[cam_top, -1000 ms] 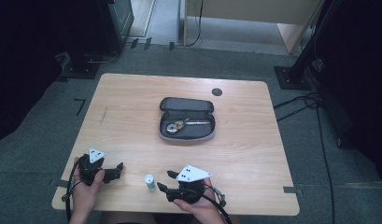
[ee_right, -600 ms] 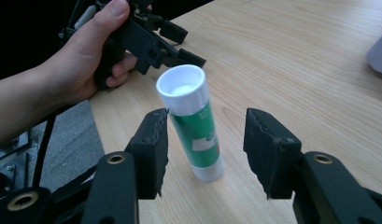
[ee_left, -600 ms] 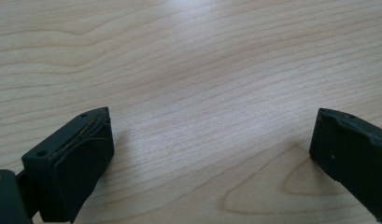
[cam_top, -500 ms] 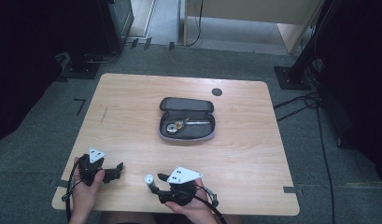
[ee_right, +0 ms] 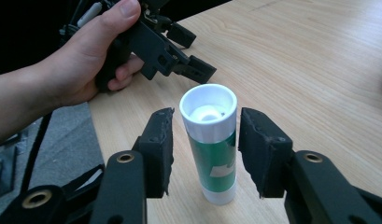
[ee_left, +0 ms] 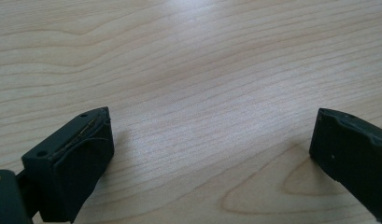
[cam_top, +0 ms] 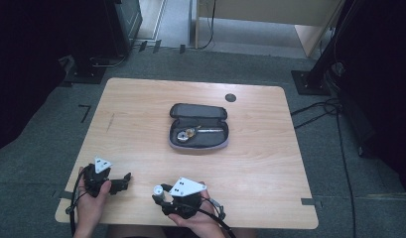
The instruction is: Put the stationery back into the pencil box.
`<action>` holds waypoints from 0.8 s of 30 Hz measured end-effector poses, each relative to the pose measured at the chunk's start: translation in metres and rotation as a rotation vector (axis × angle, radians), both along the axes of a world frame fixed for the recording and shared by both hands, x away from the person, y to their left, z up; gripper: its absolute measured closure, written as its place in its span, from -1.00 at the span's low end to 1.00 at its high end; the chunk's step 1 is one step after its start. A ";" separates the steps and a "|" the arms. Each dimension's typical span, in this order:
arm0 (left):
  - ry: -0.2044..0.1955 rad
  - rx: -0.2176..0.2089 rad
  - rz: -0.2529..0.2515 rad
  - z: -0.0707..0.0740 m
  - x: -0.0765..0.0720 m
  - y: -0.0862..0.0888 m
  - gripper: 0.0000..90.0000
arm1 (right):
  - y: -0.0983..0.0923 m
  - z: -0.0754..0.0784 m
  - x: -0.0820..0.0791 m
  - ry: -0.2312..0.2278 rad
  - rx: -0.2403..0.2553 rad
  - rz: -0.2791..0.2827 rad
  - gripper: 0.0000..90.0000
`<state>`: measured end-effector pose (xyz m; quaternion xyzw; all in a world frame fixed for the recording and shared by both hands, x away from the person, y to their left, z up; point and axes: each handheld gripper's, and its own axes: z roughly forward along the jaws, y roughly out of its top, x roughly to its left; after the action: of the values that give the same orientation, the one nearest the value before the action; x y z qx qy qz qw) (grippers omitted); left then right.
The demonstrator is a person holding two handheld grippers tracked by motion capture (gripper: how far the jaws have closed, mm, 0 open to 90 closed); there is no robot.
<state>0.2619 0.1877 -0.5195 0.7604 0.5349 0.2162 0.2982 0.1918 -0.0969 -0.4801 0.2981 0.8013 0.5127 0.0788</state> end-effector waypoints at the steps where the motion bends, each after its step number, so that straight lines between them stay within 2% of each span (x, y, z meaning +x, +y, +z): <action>1: 0.000 0.000 0.000 0.000 0.000 0.000 -1.00 | 0.001 0.000 0.000 -0.007 -0.001 0.001 0.25; 6: 0.000 0.000 0.000 0.000 0.000 0.000 -1.00 | 0.005 -0.001 0.000 -0.017 -0.017 -0.011 0.36; 10: 0.000 -0.002 -0.004 0.000 0.000 0.000 -1.00 | 0.004 0.000 0.000 -0.035 -0.010 -0.025 0.47; 16: 0.003 0.002 -0.010 0.000 0.000 -0.001 -1.00 | -0.004 0.002 0.005 -0.018 0.013 -0.064 0.48; 24: 0.003 0.002 -0.011 0.000 0.000 -0.001 -1.00 | -0.022 0.012 0.013 -0.030 0.014 -0.128 0.48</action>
<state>0.2622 0.1872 -0.5193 0.7640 0.5308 0.2141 0.2980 0.2047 -0.1186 -0.4683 0.3417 0.7756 0.5167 0.1211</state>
